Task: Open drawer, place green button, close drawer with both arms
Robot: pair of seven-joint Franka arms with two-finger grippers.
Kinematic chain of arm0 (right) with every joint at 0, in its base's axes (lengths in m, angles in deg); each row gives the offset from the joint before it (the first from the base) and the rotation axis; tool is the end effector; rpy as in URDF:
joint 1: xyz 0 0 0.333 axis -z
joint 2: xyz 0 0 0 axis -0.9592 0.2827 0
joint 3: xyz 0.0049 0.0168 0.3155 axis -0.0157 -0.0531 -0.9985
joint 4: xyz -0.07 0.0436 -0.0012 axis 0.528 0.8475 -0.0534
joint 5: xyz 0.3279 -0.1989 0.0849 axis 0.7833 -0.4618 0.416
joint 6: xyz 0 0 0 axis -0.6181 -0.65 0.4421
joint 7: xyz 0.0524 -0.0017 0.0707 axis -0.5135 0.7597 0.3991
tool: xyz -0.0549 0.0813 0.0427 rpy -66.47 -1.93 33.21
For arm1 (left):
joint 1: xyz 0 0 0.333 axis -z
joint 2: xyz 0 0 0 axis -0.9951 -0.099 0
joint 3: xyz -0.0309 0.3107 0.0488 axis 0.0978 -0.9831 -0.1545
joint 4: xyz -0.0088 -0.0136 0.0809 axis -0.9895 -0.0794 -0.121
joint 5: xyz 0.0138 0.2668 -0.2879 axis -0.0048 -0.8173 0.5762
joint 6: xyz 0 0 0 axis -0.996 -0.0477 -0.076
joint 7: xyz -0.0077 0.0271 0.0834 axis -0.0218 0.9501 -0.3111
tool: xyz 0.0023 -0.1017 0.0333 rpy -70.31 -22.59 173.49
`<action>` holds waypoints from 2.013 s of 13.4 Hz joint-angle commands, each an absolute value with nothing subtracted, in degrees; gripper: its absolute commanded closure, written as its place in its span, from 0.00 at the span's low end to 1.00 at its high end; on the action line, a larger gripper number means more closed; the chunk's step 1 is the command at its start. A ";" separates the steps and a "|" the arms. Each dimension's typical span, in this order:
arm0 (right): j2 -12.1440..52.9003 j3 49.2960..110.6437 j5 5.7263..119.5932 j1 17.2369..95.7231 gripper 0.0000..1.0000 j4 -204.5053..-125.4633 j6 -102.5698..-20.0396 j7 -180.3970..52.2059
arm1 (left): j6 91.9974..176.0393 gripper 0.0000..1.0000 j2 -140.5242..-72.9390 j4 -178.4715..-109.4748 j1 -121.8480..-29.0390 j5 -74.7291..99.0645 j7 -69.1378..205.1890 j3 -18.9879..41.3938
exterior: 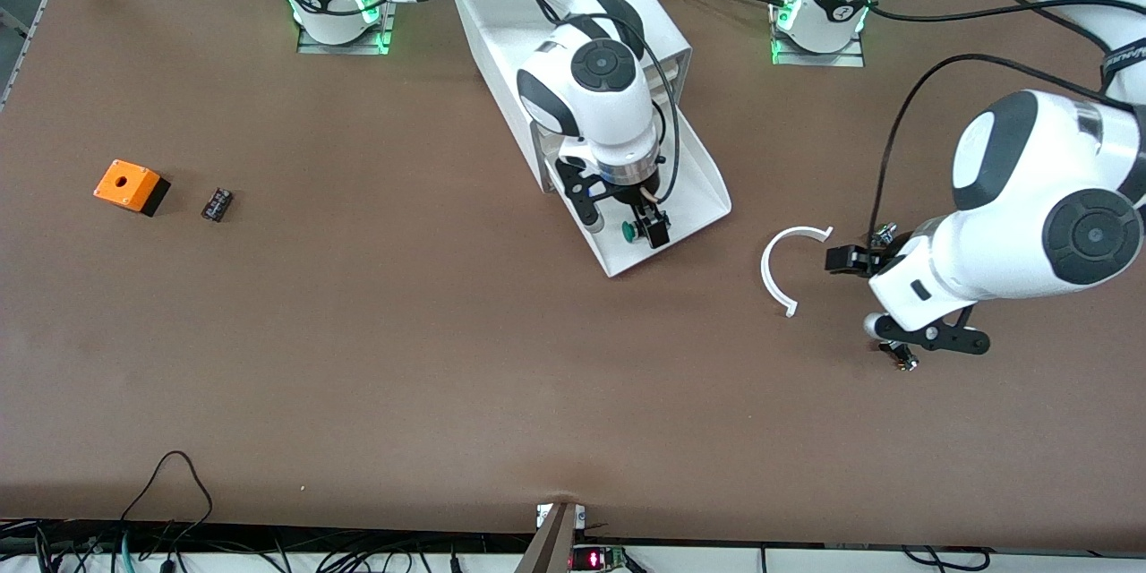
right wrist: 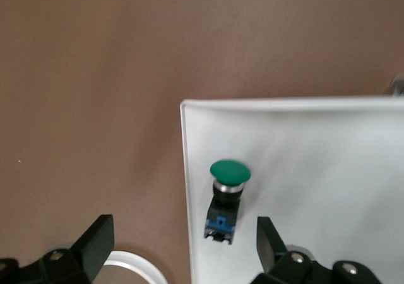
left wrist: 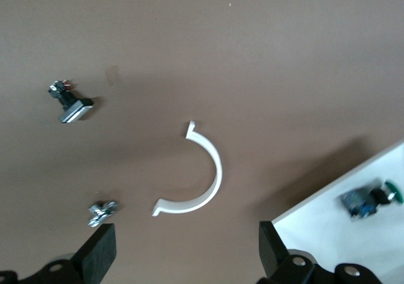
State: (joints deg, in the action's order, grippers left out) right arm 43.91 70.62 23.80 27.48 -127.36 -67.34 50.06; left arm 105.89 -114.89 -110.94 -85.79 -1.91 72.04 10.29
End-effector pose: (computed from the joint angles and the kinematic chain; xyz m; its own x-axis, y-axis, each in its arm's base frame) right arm 0.5220 0.5906 0.3627 0.5080 -0.8564 -0.0921 -0.8505 -0.4819 -0.2107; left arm 0.6880 -0.1291 0.4519 0.9797 -0.0695 -0.1878 -0.0620 -0.9970 0.0452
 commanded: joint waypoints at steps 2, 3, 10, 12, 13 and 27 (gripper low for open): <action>39.38 69.60 23.97 31.73 0.00 -128.01 -59.70 30.55 | 113.25 0.01 -115.39 -115.34 -84.93 -0.08 81.41 10.19; 37.89 69.60 25.80 34.09 0.00 -128.01 -57.50 26.58 | 115.19 0.02 -115.13 -117.89 -84.41 0.88 84.66 10.19; 30.94 70.83 28.80 45.96 0.00 -129.15 -45.89 0.92 | 131.70 0.02 -114.86 -131.69 -80.20 0.19 95.66 10.10; 27.17 71.53 28.80 49.39 0.00 -133.78 -45.88 -7.61 | 137.32 0.02 -114.60 -135.91 -78.70 0.01 99.09 10.02; 24.97 72.32 28.80 50.63 0.00 -136.77 -45.79 -11.56 | 140.49 0.02 -114.68 -138.19 -77.65 -0.60 100.24 9.93; -0.17 76.28 28.71 64.34 0.00 -158.51 -39.38 -42.17 | 149.75 0.02 -113.10 -150.43 -75.17 5.00 111.50 15.46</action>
